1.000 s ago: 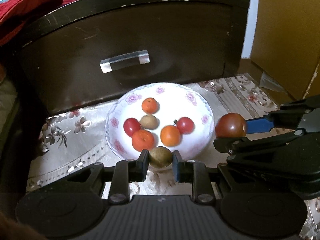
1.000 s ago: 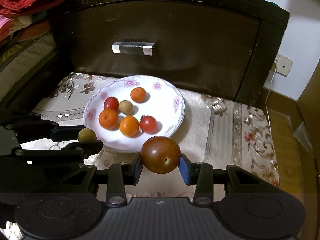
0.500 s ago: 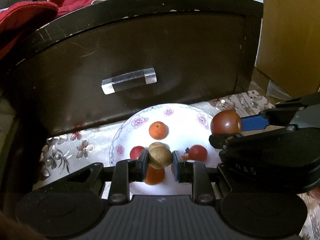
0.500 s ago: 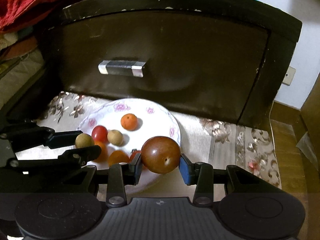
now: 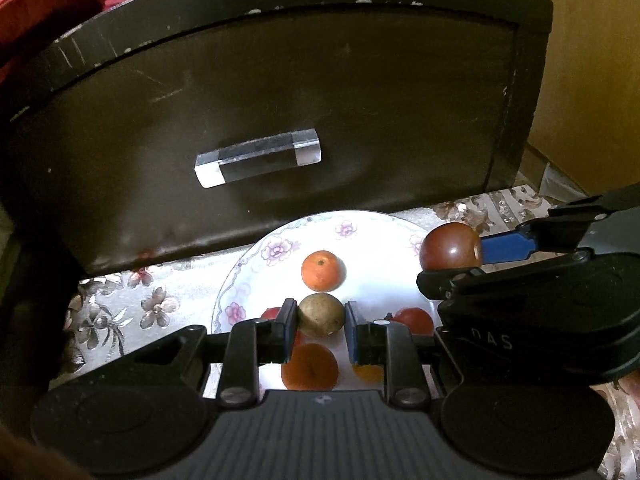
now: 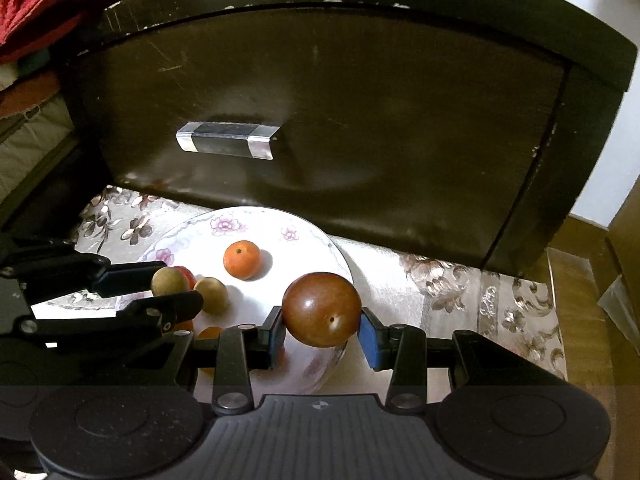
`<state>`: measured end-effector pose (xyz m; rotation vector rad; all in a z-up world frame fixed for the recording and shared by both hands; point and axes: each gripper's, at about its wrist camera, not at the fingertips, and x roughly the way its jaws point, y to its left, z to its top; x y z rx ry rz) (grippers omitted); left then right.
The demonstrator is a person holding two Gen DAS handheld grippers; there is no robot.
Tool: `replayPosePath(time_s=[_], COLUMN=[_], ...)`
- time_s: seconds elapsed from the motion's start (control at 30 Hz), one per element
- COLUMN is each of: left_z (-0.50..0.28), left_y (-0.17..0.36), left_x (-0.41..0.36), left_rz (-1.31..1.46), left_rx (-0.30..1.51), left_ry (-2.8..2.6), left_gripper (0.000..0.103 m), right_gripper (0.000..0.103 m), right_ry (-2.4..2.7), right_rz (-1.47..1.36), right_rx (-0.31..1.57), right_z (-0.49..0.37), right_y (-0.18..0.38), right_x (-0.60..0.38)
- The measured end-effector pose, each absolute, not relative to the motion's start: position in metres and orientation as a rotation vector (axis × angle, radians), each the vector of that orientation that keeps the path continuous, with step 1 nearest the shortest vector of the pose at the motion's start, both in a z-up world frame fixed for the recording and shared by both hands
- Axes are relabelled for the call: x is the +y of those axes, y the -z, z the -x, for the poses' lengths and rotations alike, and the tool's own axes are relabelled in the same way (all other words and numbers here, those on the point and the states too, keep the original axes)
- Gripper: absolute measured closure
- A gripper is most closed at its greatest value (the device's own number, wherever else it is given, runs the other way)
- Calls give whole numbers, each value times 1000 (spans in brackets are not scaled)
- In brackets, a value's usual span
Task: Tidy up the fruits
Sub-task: 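Carry the dark tomato and tan fruit over the white bowl with both grippers, then lower both fruits into the white bowl and open both grippers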
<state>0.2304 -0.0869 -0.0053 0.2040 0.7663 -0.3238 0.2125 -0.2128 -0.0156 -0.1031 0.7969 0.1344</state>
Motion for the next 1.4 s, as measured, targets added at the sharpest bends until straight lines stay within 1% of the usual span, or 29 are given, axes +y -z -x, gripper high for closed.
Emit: replayPosePath(time_s=[0.4,1.4], left_z=[-242,-241], left_y=[12,8], left_x=[-81,-80], left_rz=[-169,-165], left_rx=[784,785], left_ry=[325,306], left_gripper=[74,71], right_gripper=[65,63], right_ry=[-164,-163], right_rz=[141,141], right_rx=[788,770], right_z=[-227,-227], right_y=[22,22], right_x=[-208,-208])
